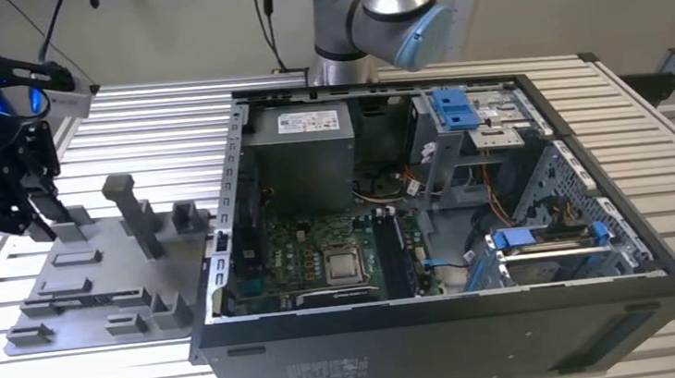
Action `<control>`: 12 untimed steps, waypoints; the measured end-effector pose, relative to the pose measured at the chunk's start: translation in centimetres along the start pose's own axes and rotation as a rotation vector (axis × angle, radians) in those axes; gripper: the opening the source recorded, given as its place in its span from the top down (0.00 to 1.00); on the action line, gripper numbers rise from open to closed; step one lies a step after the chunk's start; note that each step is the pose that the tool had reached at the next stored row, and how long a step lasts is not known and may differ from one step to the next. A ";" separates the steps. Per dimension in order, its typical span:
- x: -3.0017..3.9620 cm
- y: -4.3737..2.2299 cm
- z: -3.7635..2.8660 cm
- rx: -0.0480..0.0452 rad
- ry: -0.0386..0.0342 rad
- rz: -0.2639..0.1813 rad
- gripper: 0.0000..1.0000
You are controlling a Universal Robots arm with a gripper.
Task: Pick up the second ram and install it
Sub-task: 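Pick up the second ram and move it above second insertion slot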
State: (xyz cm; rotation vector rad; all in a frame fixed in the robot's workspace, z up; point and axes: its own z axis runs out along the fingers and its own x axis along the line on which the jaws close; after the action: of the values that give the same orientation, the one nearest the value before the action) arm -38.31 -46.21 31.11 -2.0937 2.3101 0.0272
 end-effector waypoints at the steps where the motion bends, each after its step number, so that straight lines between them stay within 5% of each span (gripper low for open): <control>1: 0.00 0.00 0.00 -0.0001 0.0000 0.000 0.64; 12: 0.05 0.00 1.48 0.0000 0.0003 0.000 0.64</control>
State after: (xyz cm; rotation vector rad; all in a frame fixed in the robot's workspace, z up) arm -38.31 -46.21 29.63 -2.0939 2.3102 0.0269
